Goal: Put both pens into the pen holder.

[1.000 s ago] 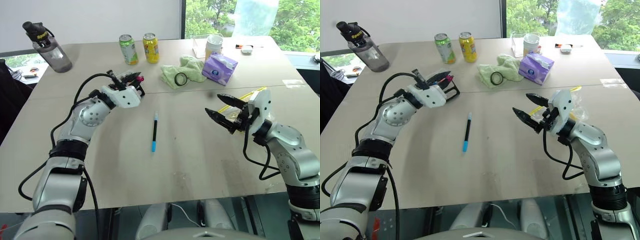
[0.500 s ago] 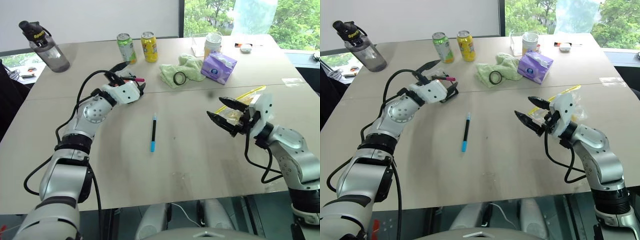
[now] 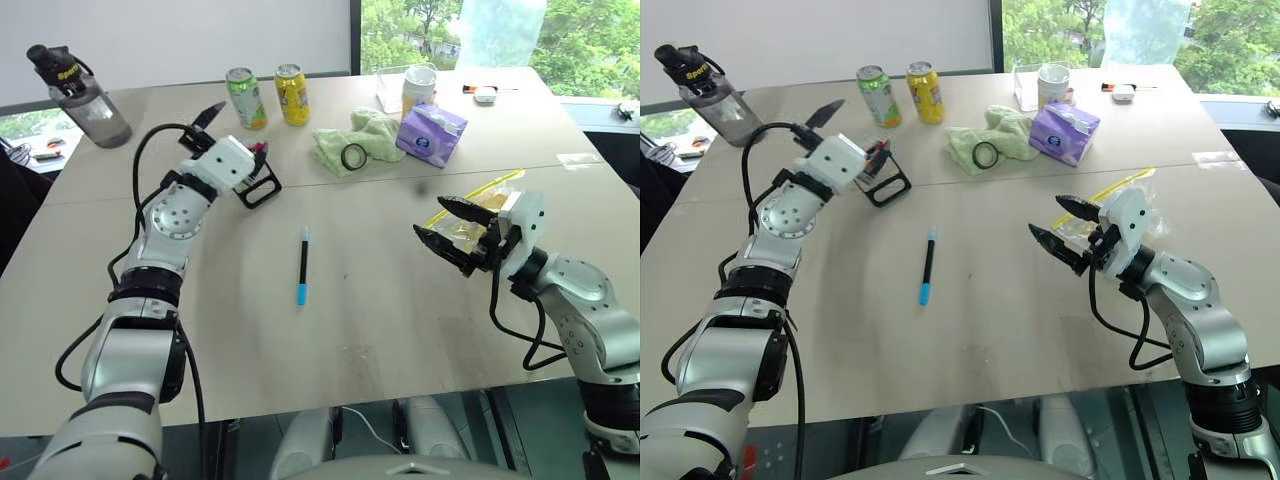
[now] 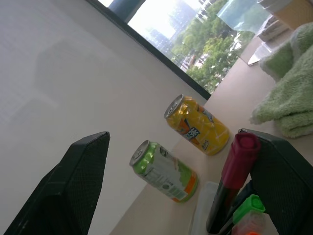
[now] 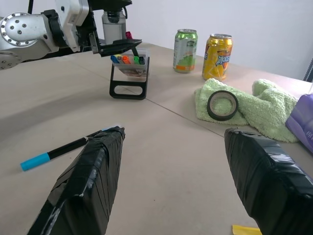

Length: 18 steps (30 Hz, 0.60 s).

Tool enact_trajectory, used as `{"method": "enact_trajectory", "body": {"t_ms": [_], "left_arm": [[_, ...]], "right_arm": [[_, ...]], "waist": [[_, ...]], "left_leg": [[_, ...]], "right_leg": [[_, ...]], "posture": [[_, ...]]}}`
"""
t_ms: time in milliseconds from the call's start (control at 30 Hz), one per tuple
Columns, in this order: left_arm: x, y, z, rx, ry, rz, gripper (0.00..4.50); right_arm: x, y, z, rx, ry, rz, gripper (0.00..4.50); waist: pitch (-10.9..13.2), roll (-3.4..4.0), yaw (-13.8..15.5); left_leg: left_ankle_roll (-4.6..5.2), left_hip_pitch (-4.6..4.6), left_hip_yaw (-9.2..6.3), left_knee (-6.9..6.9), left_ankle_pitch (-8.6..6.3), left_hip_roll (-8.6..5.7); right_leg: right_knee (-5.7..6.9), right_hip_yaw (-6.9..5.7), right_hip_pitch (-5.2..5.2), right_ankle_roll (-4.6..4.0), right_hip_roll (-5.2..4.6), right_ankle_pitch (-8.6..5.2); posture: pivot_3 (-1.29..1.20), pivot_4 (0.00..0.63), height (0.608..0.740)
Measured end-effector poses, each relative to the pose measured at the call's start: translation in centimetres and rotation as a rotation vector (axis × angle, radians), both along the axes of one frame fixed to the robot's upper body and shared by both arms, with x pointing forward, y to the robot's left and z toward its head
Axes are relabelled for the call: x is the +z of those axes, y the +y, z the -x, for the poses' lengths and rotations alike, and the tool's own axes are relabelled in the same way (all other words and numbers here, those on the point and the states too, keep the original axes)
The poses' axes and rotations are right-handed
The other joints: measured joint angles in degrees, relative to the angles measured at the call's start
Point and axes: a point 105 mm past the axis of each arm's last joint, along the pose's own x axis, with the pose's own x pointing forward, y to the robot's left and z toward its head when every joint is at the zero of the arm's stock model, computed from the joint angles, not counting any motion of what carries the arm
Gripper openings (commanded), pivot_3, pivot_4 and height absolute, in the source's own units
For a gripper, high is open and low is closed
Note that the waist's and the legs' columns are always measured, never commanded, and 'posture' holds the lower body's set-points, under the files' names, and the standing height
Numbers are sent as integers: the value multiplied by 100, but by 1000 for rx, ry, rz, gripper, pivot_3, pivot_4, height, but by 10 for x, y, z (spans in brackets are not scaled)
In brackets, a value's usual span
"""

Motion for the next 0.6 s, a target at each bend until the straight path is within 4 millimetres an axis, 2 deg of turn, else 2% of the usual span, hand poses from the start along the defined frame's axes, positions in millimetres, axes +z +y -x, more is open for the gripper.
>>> {"method": "enact_trajectory", "body": {"t_ms": [333, 500, 567, 600], "left_arm": [[-4, 0, 3, -13, 21, 28, 4444], [-20, -14, 16, -162, 129, 82, 4444], [-32, -24, 30, -271, 245, 181, 4444], [-32, -25, 31, -278, 251, 187, 4444]], "right_arm": [[0, 0, 0, 3, 1, 0, 3525], [-2, 0, 1, 4, 6, 1, 3525], [-3, 0, 1, 5, 9, 1, 3525], [-3, -1, 1, 4, 10, 1, 3525]], "waist": [[-1, -1, 1], [-1, 0, 1], [-2, 0, -11], [-2, 1, -15]], "left_leg": [[0, 0, 1, 17, 0, 0], [0, 0, 1, 25, 0, 0], [0, -2, 1, 26, 0, 1], [0, -2, 2, 26, 0, 2]], "right_leg": [[27, 2, -2, 0, -1, 0], [31, 3, -2, 0, -4, 0], [33, 7, -3, 0, -4, 0], [34, 13, -3, 0, -4, 0]], "posture": [[0, 150, 740], [0, 150, 740], [0, 150, 740], [0, 150, 740]]}}
